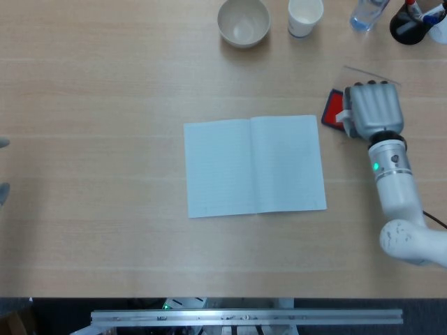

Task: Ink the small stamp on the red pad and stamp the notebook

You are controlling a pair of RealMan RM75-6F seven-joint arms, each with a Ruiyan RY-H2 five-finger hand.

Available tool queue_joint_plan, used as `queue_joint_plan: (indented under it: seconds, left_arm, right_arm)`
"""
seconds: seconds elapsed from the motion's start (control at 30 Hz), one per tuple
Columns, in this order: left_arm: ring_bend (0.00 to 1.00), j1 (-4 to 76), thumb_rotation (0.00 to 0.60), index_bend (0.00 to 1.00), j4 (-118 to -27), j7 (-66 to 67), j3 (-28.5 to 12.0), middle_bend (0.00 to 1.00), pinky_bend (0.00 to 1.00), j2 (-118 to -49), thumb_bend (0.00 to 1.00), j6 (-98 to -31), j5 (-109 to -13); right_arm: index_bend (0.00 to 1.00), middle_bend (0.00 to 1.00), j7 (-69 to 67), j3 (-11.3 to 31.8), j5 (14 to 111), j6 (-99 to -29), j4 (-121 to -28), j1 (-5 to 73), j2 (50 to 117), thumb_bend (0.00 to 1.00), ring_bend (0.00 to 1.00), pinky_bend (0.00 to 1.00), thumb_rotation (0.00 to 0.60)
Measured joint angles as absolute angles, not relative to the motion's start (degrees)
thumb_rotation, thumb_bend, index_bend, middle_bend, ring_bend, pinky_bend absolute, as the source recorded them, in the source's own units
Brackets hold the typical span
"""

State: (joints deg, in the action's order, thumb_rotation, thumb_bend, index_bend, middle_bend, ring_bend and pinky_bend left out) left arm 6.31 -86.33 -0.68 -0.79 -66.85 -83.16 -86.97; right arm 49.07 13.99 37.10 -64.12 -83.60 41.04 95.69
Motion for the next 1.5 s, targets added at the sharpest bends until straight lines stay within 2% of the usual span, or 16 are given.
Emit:
queue_joint_plan:
  seconds: [0.27,0.77,1.5]
  left_arm:
    - [0.21,5.92,0.600,0.24,-86.64,-0.66,-0.75,0.25,0.20,-66.60,0.26,-83.69,-86.90]
    - [0.21,5.54,0.600,0.24,-86.75,-1.24,-0.70,0.25,0.20,-66.04,0.26,-84.01,-86.93]
    - [0.21,5.49,0.600,0.24,-86.48,-1.55,-0.76,0.25,0.20,-65.94,0.26,-83.68,-86.63]
  right_arm:
    - [0.70,0.48,49.07,14.41,37.85,-64.09,-87.58,43.59,95.12,0.41,0.39,0.39,0.600]
    - [0.70,0.48,47.20,12.24,39.27,-62.90,-79.49,45.85,102.08,0.41,0.39,0.39,0.600]
    - [0.70,0.49,46.32,11.96,40.56,-61.02,-73.47,46.69,106.45,0.41,0.39,0.39,0.600]
